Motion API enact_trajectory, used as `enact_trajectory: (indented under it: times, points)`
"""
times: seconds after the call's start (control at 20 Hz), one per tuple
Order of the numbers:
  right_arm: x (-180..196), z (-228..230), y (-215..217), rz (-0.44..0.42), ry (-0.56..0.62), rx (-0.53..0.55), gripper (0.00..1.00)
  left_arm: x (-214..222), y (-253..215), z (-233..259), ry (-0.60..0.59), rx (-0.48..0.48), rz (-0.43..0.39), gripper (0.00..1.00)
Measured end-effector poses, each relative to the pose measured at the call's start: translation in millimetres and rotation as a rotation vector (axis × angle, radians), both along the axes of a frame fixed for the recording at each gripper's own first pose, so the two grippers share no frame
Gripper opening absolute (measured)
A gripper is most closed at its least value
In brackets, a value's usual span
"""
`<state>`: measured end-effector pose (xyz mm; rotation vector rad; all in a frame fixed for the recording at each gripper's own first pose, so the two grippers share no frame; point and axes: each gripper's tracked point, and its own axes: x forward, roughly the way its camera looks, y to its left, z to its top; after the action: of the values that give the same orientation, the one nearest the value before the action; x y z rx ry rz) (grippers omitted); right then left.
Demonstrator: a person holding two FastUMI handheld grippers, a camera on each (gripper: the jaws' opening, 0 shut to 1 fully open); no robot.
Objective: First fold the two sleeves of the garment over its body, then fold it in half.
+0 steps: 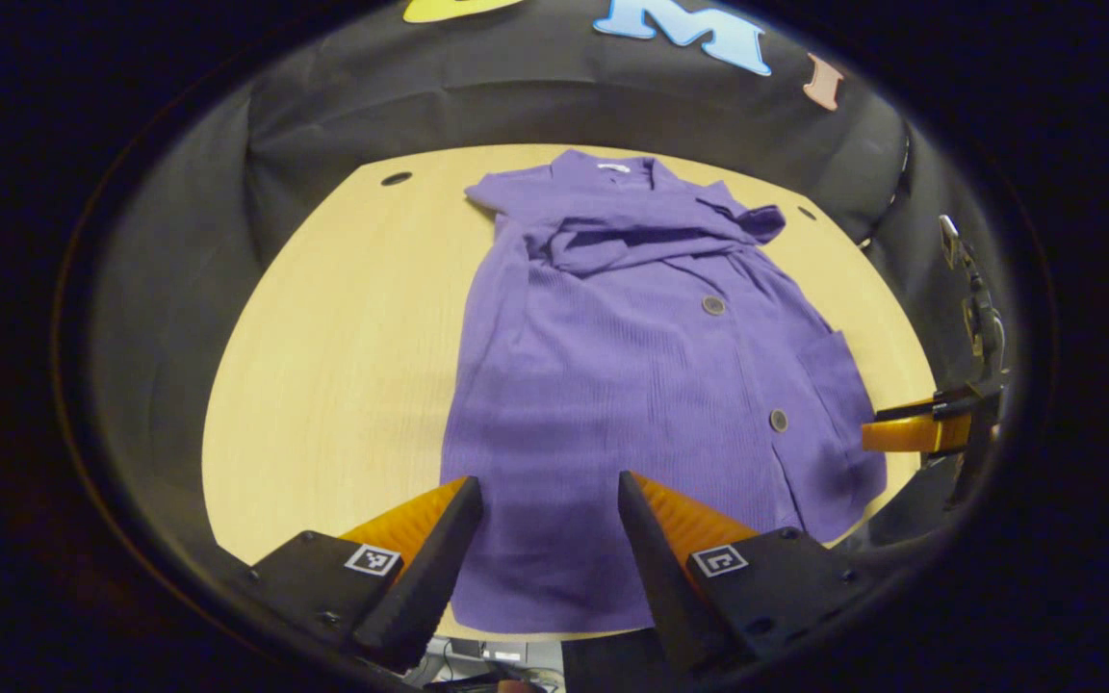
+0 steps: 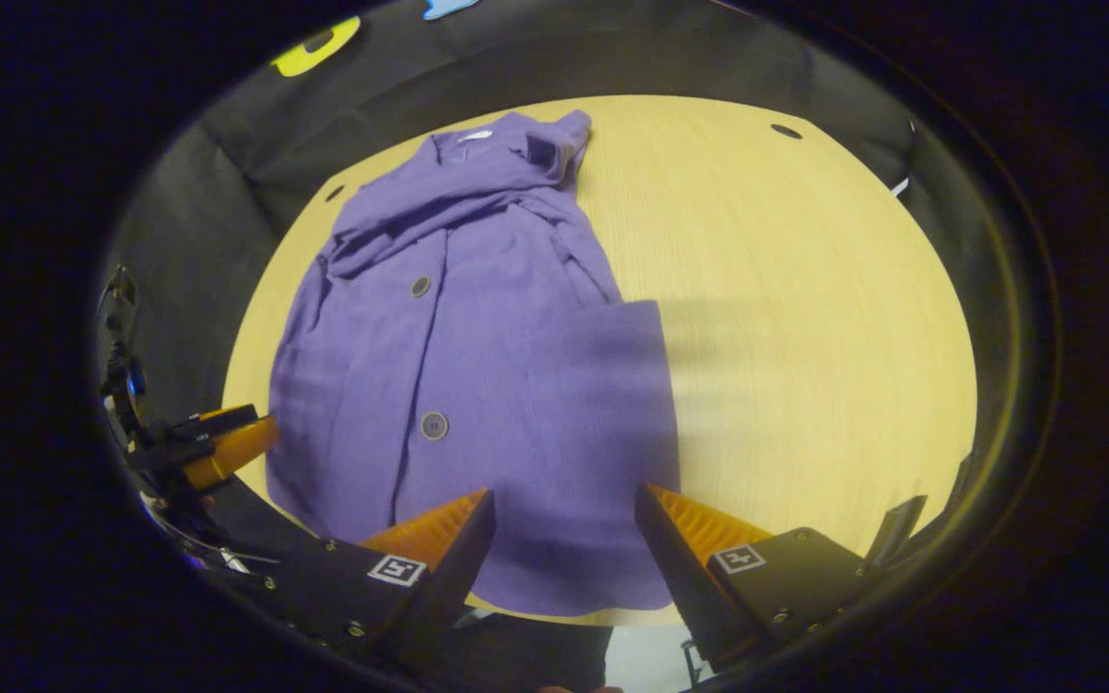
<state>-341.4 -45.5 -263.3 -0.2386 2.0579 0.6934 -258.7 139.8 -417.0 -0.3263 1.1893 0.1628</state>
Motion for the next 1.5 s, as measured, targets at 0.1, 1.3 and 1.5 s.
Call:
enact_trajectory:
  times: [0.1, 1.3, 1.5]
  points:
    - [-7, 1, 1, 0.018, 0.009, -0.019, 0.92, -2, -3, -9, 0.031, 0.001, -0.008, 0.88]
    - [-29, -13, -1, 0.275, 0.099, -0.221, 0.74, 15, -8, -38, 0.074, 0.079, -0.054, 0.5]
    - [-26, -16, 2, 0.285, 0.116, -0.216, 0.73, 23, -9, -39, 0.052, 0.095, -0.011, 0.24]
